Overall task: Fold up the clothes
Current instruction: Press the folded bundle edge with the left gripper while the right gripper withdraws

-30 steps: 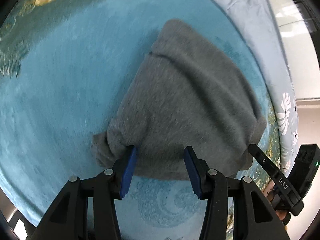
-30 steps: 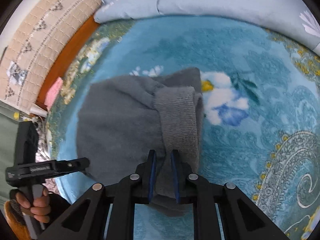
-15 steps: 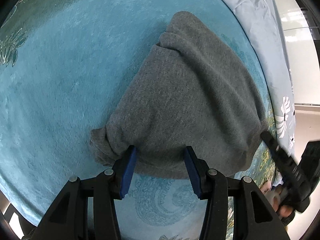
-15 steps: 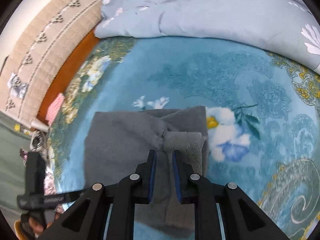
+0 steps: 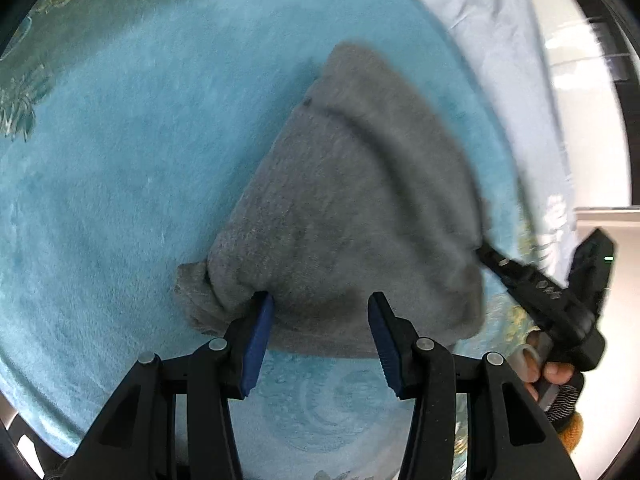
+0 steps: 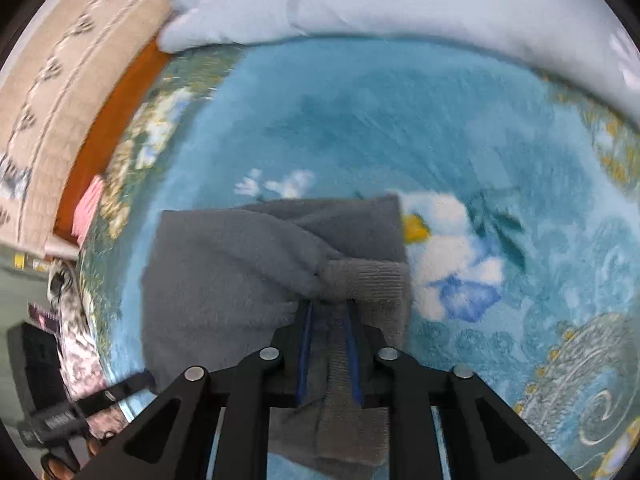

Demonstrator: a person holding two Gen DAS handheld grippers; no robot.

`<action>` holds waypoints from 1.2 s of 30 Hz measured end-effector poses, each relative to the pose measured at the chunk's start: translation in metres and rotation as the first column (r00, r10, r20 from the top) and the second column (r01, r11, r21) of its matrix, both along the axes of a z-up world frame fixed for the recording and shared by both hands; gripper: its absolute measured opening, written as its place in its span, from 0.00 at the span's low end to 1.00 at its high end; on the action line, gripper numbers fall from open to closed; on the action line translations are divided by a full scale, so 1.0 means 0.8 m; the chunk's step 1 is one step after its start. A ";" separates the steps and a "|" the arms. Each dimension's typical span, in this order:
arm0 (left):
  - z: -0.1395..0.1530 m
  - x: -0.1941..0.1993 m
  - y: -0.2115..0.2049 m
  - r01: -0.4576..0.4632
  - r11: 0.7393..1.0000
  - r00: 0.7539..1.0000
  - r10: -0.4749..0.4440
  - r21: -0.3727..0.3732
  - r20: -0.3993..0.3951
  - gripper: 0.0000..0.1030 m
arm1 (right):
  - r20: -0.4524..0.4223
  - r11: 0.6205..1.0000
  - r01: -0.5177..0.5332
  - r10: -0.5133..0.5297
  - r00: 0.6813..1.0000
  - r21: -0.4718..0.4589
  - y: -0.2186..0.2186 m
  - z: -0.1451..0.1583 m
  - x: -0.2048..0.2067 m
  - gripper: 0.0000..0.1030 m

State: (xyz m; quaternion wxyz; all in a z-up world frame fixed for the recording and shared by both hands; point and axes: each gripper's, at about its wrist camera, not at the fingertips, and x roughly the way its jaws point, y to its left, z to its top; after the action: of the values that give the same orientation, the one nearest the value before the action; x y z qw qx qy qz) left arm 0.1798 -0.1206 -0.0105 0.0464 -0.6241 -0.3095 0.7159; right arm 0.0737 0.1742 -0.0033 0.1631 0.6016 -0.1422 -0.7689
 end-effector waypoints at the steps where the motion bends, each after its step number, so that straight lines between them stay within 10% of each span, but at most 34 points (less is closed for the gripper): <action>1: 0.012 0.005 -0.008 -0.022 1.000 0.998 0.023 0.021 -0.057 0.49 | -0.019 1.000 -0.019 0.018 1.000 -0.016 -0.006 0.009 -0.001 0.19; 5: 0.032 0.017 -0.037 -0.135 0.991 0.979 0.132 -0.009 -0.154 0.49 | -0.082 0.993 -0.110 0.106 0.991 -0.046 -0.044 0.040 -0.014 0.19; 14: -0.018 0.000 -0.055 -0.262 0.962 0.963 0.265 -0.078 0.040 0.57 | -0.016 0.959 -0.285 0.285 0.958 0.000 -0.184 0.025 -0.089 0.44; 24: -0.035 -0.012 -0.058 -0.195 0.979 0.978 0.198 -0.055 0.062 0.54 | 0.078 0.908 -0.407 0.401 0.913 0.097 -0.261 -0.020 -0.118 0.47; 28: -0.038 -0.014 -0.062 -0.185 0.982 0.980 0.187 -0.028 0.066 0.43 | 0.108 0.884 -0.445 0.433 0.895 0.140 -0.277 -0.034 -0.119 0.16; 36: -0.037 -0.019 -0.061 -0.125 0.990 0.989 0.130 -0.068 0.072 0.26 | 0.100 0.914 -0.362 0.349 0.932 0.185 -0.268 -0.046 -0.129 0.10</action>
State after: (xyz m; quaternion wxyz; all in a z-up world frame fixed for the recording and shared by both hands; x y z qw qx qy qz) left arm 0.1647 -0.1693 -0.0403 -0.0311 -0.6309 -0.3276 0.7026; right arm -0.0292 -0.0400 -0.0398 0.2341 0.6555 0.0422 -0.7168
